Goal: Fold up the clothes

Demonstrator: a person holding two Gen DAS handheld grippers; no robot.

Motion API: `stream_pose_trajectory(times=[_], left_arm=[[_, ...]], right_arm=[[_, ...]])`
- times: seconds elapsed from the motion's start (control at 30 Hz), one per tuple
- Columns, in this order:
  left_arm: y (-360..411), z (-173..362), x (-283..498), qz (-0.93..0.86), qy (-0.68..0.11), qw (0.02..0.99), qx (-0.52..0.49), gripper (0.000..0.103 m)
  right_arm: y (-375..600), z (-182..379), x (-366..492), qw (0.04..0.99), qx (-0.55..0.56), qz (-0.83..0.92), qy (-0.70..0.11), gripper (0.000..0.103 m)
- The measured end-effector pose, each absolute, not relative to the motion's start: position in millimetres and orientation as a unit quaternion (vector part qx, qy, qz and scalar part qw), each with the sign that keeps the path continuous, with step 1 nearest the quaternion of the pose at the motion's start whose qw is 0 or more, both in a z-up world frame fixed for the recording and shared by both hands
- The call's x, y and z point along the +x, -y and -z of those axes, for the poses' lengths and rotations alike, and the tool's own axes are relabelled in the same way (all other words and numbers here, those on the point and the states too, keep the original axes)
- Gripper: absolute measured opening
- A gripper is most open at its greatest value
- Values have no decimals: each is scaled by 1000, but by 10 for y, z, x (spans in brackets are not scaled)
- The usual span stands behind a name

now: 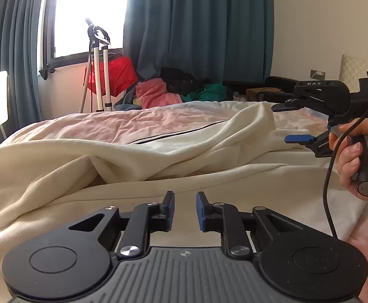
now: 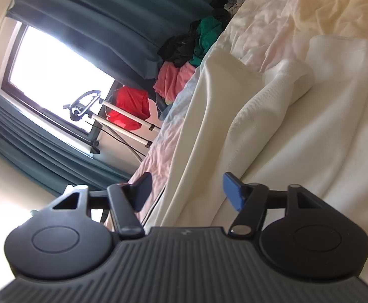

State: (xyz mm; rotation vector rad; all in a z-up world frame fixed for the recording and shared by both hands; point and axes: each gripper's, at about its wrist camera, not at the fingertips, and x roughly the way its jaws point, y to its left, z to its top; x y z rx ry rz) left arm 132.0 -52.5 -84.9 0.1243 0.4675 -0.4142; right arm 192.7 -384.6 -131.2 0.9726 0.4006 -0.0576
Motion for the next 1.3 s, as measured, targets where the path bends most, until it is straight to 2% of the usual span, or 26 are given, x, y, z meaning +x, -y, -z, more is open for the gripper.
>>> stream_pose_trajectory(times=[0.1,0.2,0.37,0.53,0.63,0.7,0.73,0.77,0.8,0.83,0.9,0.97,1.17,1.27,1.3], left_arm=[[510,870,1360,175,-222,956,80,55],[477,898,1464,136,-215,961,107,63],[332,904,1821,63,-217,962,151,69],[81,945,2238,25,-238,959,150,69],[-75,988,2369,22,-255,958,126,59],[-156,1012,2431,27,-264,958,106,31],[-181,1012,2442,29,-264,959,101,25],[-201,1009,2447,32,-261,960,97,18],[-221,1000,2445,33,-256,962,92,14],[-243,985,2437,34,-251,964,87,13],[-297,908,2413,38,-236,968,74,10],[-356,820,2386,42,-219,973,62,10],[-510,496,2256,64,-160,985,18,9],[-484,433,2155,83,-146,986,22,9],[-452,444,2131,88,-149,985,28,9]], right_arm=[[3857,1328,2023,869,457,19,-188,61],[3889,1313,2058,872,457,6,-174,61],[3956,1346,2224,867,459,9,-194,62],[4120,1424,2577,859,457,32,-227,62],[4279,1520,2832,852,452,75,-253,59],[4372,1590,2994,842,458,97,-268,58],[4410,1626,3074,836,464,104,-275,54],[4434,1649,3162,832,464,110,-284,49],[4409,1634,3278,837,443,112,-301,28],[4384,1611,3392,842,420,113,-318,8],[4355,1519,3577,852,388,109,-334,6],[4392,1346,3701,859,392,102,-314,6],[4556,350,3605,908,391,55,-140,5],[4619,175,3263,926,370,40,-66,5],[4650,287,3127,924,376,46,-60,5]])
